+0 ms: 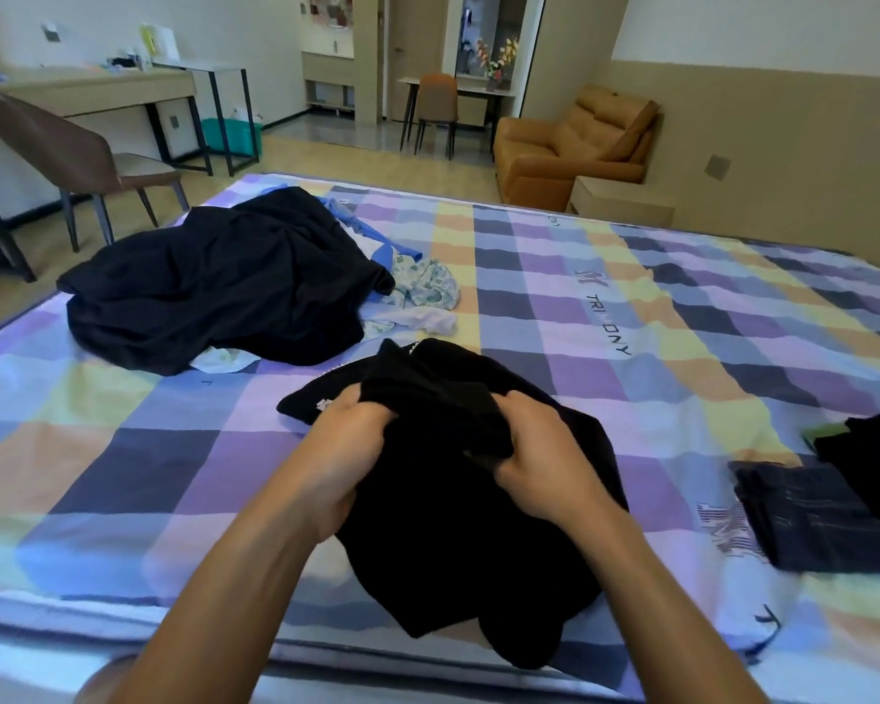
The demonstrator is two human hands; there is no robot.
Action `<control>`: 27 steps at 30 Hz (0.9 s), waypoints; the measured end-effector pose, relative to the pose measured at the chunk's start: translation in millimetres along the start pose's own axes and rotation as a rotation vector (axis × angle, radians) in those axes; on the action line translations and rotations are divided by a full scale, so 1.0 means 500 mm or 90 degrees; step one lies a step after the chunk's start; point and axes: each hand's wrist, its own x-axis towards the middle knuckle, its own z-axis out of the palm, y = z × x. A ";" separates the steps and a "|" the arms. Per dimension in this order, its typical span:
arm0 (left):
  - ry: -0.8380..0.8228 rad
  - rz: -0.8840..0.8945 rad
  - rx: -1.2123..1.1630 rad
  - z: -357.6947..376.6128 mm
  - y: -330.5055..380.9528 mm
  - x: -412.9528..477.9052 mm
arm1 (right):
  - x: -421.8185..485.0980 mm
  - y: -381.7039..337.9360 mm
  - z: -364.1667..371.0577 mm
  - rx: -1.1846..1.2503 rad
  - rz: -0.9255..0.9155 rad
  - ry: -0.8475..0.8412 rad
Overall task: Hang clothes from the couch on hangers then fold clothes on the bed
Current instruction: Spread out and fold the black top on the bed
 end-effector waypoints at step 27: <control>-0.135 -0.093 0.110 -0.041 -0.018 0.068 | 0.004 0.047 0.048 -0.081 0.069 0.024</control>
